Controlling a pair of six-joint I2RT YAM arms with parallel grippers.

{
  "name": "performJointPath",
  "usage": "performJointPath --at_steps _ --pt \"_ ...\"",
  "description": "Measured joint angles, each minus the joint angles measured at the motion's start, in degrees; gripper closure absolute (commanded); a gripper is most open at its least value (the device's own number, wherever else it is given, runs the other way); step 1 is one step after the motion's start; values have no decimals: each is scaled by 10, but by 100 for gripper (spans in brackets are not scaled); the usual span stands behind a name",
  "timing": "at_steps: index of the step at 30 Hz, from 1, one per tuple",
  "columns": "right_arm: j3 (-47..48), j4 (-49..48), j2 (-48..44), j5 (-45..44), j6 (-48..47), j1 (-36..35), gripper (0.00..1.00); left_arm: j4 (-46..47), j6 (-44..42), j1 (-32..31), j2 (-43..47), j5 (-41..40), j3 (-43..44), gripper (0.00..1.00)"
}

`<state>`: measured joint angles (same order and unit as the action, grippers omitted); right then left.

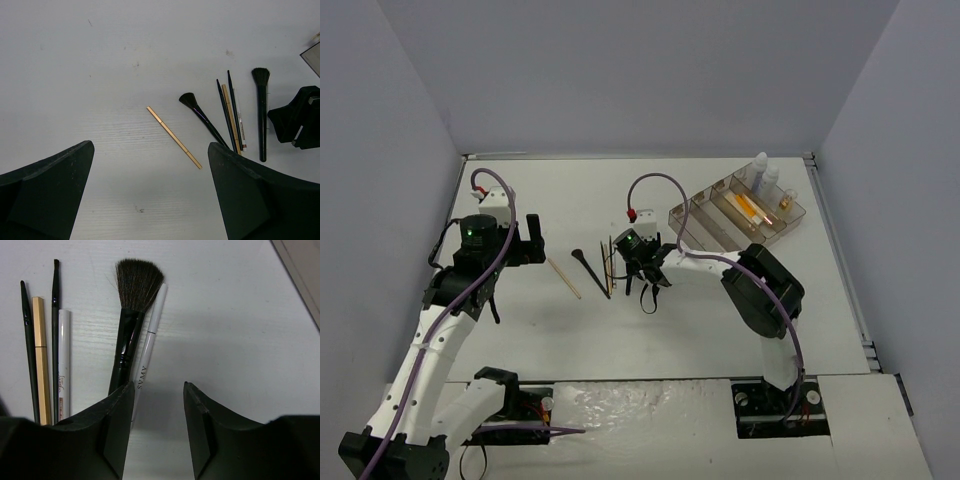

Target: Organize the makeup

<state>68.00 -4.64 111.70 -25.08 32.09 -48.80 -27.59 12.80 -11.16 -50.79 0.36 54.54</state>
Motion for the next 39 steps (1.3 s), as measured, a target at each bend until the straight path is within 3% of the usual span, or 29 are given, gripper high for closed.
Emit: performJointPath --at_steps 8,12,20,25,33,39 --pt "11 -5 25 -2 8 0 62 0 0 0 0 0 0 3" --pt "19 -11 34 -5 10 1 70 0 0 0 0 0 0 3" --pt "0 -34 27 -9 15 10 97 0 0 0 0 0 0 3" --pt "-47 -24 -14 -7 -2 22 100 -1 0 0 0 0 0 3" --pt "-70 21 -157 45 -137 68 100 -1 0 0 0 0 0 3" --pt "-39 48 -256 102 -283 189 100 -1 0 0 0 0 0 3"
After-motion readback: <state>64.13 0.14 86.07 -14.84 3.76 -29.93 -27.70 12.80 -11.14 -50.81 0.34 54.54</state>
